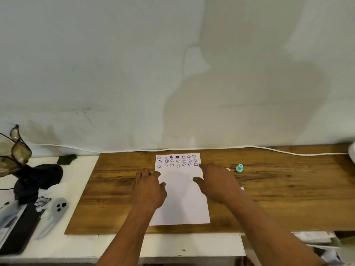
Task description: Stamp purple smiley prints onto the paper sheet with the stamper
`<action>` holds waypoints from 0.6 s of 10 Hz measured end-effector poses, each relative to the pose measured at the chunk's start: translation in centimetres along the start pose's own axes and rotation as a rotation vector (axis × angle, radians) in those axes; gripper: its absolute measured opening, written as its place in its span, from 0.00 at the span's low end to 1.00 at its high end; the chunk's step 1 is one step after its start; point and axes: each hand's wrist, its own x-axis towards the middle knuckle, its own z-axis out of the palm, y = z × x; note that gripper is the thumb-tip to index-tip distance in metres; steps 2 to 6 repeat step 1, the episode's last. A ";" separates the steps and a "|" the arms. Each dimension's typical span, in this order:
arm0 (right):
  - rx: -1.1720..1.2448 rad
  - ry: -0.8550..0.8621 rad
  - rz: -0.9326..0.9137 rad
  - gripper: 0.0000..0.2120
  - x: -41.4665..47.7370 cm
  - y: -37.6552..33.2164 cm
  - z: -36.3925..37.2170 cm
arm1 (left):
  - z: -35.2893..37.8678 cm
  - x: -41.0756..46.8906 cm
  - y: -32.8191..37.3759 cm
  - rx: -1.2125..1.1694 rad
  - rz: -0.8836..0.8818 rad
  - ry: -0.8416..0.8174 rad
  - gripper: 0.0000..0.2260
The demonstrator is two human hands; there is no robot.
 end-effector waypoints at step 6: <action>-0.072 0.574 -0.135 0.37 -1.9 -2.8 -7.9 | -4.9 -2.0 1.5 -0.039 0.045 0.126 0.20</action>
